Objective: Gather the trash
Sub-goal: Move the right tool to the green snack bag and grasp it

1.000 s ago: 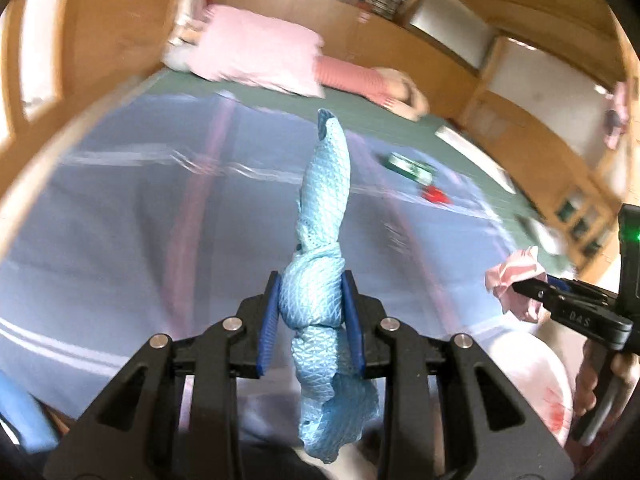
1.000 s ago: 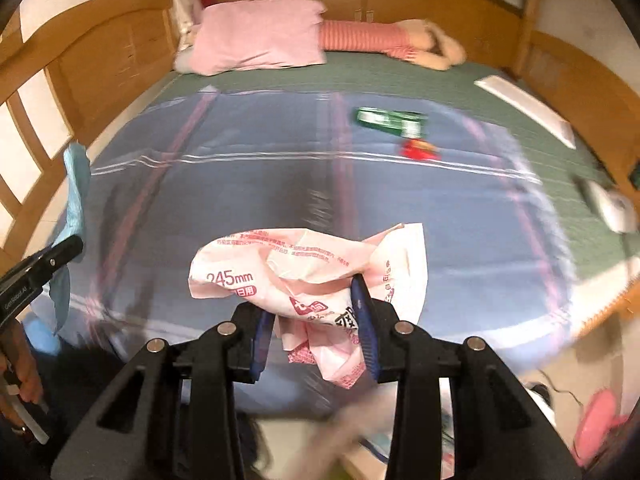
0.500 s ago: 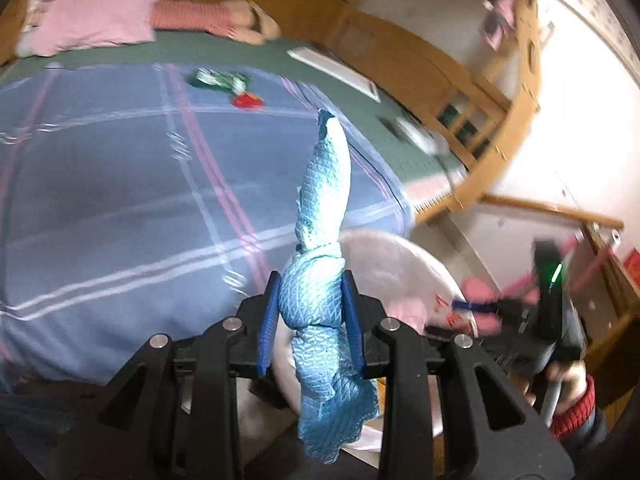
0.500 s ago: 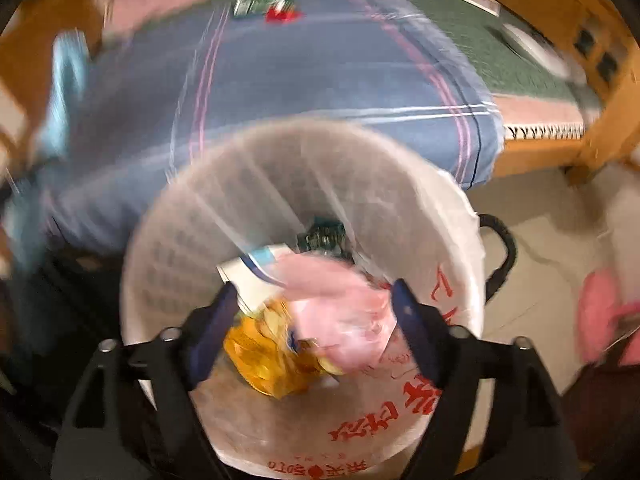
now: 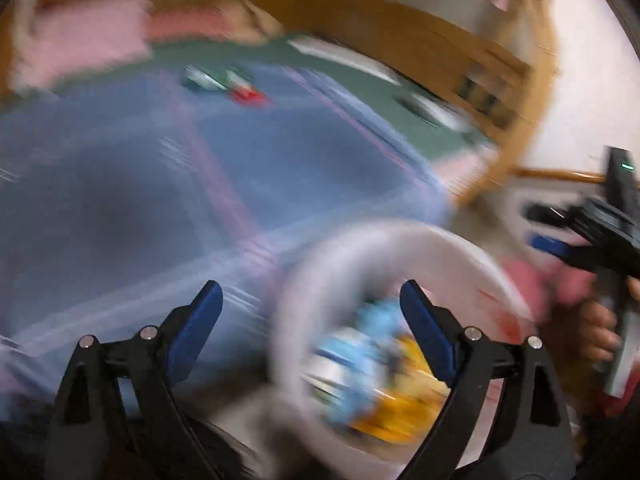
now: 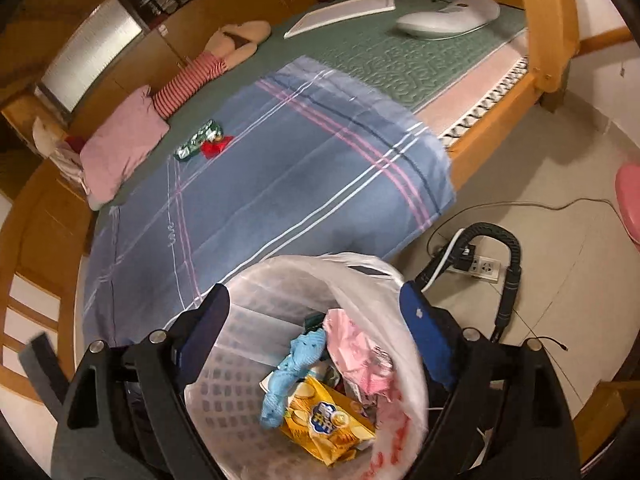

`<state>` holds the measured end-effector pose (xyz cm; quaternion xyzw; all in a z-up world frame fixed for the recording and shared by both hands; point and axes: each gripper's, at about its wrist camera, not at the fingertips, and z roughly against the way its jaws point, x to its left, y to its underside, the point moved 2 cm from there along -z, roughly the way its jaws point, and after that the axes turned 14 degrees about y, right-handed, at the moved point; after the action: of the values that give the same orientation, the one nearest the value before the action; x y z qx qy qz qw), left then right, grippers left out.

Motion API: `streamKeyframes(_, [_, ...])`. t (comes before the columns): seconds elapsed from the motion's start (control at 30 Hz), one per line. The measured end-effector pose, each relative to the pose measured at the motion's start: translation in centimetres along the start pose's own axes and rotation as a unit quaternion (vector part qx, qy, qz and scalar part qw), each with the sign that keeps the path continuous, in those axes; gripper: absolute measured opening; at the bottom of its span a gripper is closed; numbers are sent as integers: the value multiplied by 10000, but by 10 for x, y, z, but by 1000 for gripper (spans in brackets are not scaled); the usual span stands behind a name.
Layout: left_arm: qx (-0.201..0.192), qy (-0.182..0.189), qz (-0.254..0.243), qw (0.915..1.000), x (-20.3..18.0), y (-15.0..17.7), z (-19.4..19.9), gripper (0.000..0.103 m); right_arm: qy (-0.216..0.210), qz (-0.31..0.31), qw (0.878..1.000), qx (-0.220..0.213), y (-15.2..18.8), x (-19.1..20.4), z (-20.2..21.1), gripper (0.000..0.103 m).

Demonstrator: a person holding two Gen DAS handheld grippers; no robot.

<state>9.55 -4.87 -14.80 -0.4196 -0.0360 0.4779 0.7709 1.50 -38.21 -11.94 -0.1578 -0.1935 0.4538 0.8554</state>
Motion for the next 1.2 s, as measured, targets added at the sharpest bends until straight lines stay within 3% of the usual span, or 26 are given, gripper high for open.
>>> streamKeyframes(0.1, [-312,-709,-65,9970,29,-13,8,90,15,237,9997,28,-6,23,-15,85])
streamKeyframes(0.27, [-468,-1238,29,9912,68,-34,10,90,-23,776,9970,2,-26,86,-43,85])
streamKeyframes(0.5, [-389,-1346,261,9898,114,-56,1,90,-156,1157,9930,-173,-71,164,-81,85])
streamKeyframes(0.63, [-273,-1369,592,9884,140,-64,-21,90,-112,1124,9928,-393,-113,211,-113,85])
streamKeyframes(0.77, [-401,-1451,861,9848,166,-65,-38,90,-70,1120,9921,-556,-167,271,-158,85])
streamKeyframes(0.87, [-533,-1457,1139,9813,179,-66,-37,90,-144,845,9958,-330,-201,301,-200,85])
streamKeyframes(0.97, [-744,-1529,1284,9770,189,-70,-34,90,-318,-340,9984,313,-237,312,-269,86])
streamKeyframes(1.03, [-733,-1548,1492,9739,199,-72,-36,90,-58,-880,9951,456,-247,314,-299,86])
streamKeyframes(1.13, [-686,-1420,1834,9703,214,-72,-39,91,444,-968,9938,334,-258,330,-335,86])
streamKeyframes(1.2, [-657,-1481,1912,9681,222,-73,-39,91,604,-523,9957,477,-257,347,-355,85])
